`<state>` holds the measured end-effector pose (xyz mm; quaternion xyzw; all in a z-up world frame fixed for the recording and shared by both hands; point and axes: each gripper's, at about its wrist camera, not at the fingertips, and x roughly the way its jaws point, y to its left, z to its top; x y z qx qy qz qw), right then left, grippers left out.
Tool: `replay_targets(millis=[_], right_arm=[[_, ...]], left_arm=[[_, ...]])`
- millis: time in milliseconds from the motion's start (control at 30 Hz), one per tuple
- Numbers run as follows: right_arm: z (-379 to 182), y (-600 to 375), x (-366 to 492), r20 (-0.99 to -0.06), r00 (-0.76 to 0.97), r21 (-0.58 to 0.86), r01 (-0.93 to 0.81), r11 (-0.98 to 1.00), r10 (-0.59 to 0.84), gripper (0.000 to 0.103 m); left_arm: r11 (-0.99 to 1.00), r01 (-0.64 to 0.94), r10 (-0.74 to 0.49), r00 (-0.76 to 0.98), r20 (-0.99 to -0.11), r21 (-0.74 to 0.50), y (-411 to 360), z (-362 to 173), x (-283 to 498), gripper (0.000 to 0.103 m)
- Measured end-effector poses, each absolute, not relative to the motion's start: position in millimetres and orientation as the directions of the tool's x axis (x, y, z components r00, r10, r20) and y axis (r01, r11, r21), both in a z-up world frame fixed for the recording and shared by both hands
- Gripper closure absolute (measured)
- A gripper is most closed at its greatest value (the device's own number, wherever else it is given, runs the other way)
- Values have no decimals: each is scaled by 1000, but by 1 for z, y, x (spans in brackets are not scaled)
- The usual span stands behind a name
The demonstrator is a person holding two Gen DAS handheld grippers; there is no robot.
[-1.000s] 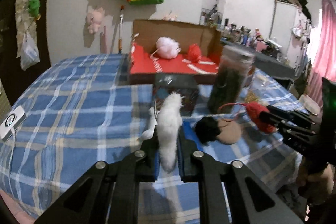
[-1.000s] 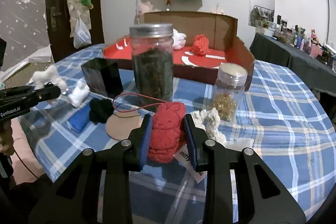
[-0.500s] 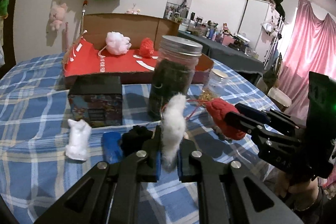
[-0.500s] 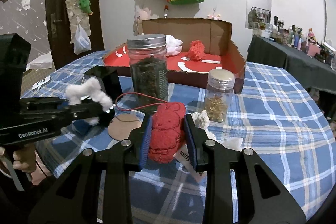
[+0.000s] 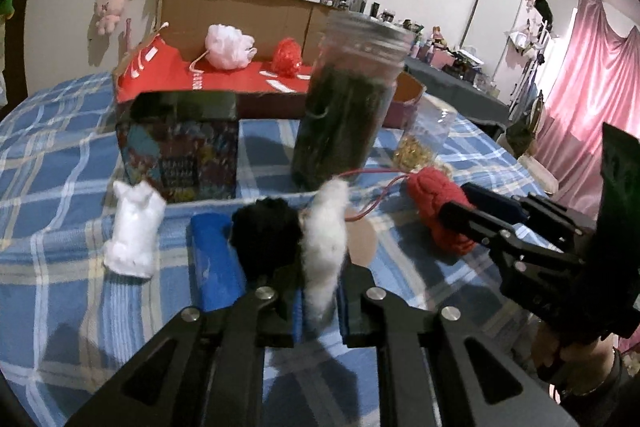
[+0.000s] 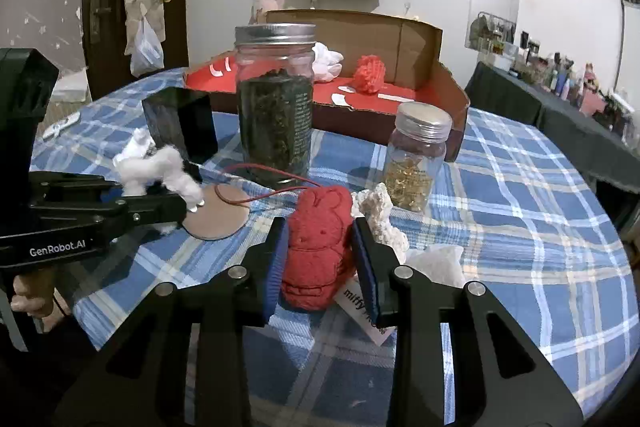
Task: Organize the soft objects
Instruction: 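Grasp the white fluffy keychain toy with the left tool while the right tool grasps the red knitted bunny, then lift both toys and carry them over the red-lined box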
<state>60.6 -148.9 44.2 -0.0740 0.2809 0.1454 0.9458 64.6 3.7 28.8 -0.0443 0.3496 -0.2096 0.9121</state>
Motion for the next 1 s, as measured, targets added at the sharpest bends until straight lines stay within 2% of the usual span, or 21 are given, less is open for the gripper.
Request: replay_targets(millis=[33,67,100,200,367,400,433,467,500,567,833,1000], right_arm=[[43,-147,60,-555,800,-68,-317,946,228,62],[41,-146,60,-556,801,-80,-316,946,220,45],[40,-144,59,-552,806,-90,-315,945,216,39],[37,-141,54,-531,822,-116,-309,944,204,38],[34,-137,52,-512,838,-153,-303,941,187,40],[33,-136,52,-511,839,-159,-303,940,184,45],[32,-135,53,-513,840,-167,-301,939,178,60],[30,-134,53,-519,837,-173,-302,938,174,69],[29,-134,53,-520,835,-172,-306,936,178,70],[31,-136,51,-504,843,-167,-306,937,186,71],[45,-146,49,-482,844,-103,-320,942,234,71],[56,-161,51,-484,828,-12,-331,944,284,71]], left_arm=[[910,347,-410,668,-621,-227,5,26,63,81],[913,341,-402,672,-622,-222,6,24,63,78],[915,338,-399,673,-623,-220,6,22,62,75],[917,336,-392,676,-624,-214,8,20,62,74],[923,337,-378,686,-622,-188,5,20,60,72],[923,337,-376,688,-621,-185,5,20,60,72],[924,337,-375,689,-620,-183,5,19,60,72],[924,336,-374,690,-619,-182,5,19,60,75],[924,336,-373,691,-619,-181,5,19,60,83],[923,335,-376,690,-618,-187,6,19,60,92],[909,346,-413,687,-597,-232,13,31,58,92],[905,342,-424,688,-589,-252,20,39,58,92]])
